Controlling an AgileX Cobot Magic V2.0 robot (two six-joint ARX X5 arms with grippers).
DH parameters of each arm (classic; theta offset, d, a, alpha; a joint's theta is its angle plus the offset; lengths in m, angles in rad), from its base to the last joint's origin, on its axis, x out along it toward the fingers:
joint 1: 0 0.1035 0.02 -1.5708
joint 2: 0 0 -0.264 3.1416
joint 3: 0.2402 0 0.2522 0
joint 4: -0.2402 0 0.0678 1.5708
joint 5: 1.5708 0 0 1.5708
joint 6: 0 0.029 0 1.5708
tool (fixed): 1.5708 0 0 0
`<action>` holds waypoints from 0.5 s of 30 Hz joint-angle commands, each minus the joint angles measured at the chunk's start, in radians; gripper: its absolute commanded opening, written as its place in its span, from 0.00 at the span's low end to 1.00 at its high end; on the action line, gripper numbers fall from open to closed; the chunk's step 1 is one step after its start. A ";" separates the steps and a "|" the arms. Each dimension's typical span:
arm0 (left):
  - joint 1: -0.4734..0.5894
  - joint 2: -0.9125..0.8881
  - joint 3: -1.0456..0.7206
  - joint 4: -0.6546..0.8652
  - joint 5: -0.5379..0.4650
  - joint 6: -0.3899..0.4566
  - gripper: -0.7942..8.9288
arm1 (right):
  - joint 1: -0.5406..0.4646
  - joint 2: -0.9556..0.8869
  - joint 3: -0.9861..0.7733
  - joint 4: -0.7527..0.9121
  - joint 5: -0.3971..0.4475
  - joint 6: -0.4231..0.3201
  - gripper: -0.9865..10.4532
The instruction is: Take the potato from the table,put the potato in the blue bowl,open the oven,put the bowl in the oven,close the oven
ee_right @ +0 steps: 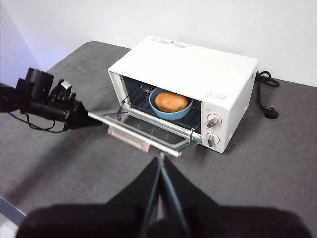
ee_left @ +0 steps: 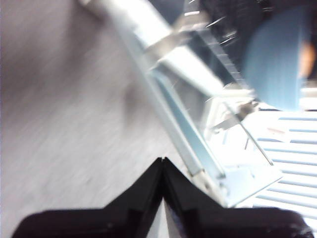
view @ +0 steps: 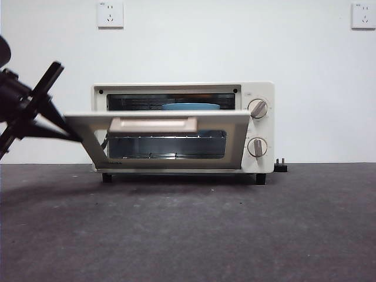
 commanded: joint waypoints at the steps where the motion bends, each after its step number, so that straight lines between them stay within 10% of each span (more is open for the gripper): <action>1: -0.011 -0.001 0.030 0.009 0.010 -0.019 0.08 | 0.001 -0.003 -0.007 -0.020 -0.010 0.018 0.08; 15: -0.030 0.000 0.268 0.008 -0.112 -0.037 0.08 | 0.000 -0.002 -0.007 -0.020 -0.020 0.027 0.08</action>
